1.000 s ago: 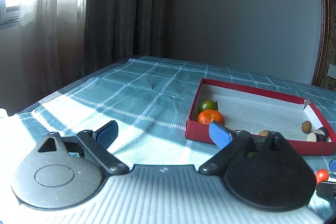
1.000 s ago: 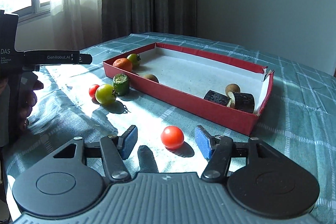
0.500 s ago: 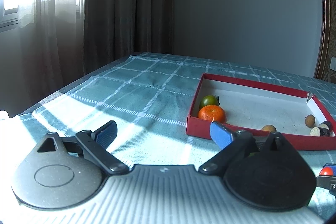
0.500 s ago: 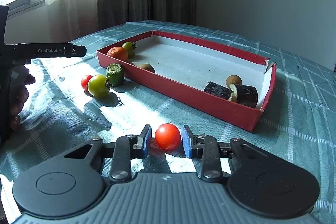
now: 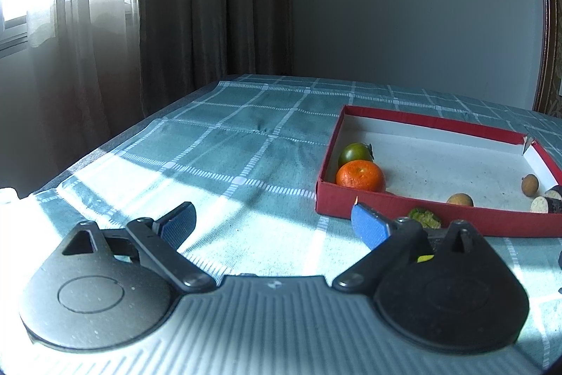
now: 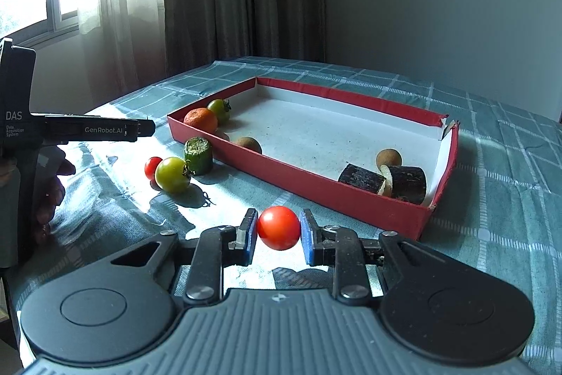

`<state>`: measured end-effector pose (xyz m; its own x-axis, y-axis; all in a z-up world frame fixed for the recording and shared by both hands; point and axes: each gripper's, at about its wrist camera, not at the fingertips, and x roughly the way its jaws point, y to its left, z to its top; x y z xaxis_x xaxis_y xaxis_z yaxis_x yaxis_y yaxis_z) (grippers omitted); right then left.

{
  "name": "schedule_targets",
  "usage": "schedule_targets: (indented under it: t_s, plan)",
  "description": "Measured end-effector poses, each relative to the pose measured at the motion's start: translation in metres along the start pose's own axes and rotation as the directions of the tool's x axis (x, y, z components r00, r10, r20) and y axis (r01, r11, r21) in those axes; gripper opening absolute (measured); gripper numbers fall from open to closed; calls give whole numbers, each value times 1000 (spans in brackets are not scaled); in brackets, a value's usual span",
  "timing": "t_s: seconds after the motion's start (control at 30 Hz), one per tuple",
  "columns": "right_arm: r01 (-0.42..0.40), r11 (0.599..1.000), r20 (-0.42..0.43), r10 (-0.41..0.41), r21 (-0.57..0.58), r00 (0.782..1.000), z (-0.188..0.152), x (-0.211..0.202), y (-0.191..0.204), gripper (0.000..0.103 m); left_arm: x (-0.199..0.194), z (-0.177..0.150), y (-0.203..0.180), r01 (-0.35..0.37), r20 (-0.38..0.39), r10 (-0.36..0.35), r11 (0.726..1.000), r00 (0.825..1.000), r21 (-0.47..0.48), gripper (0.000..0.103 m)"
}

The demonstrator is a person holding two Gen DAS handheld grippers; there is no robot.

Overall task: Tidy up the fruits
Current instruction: 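Lower the cherry tomato into the tray beside the wooden pieces, open right gripper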

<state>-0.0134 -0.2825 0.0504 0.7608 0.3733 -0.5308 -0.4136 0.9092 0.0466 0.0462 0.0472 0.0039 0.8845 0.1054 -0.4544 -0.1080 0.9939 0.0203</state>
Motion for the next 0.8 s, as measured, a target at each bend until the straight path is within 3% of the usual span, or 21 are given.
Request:
schedule_targets:
  t_s: [0.43, 0.8]
  plan:
    - [40, 999, 117, -43, 25, 992, 46, -14, -30, 25, 3, 0, -3, -11, -19, 11, 1000, 1000, 20, 95]
    - [112, 978, 93, -130, 176, 987, 62, 6, -103, 25, 2, 0, -2, -2, -14, 2, 1000, 1000, 15, 95]
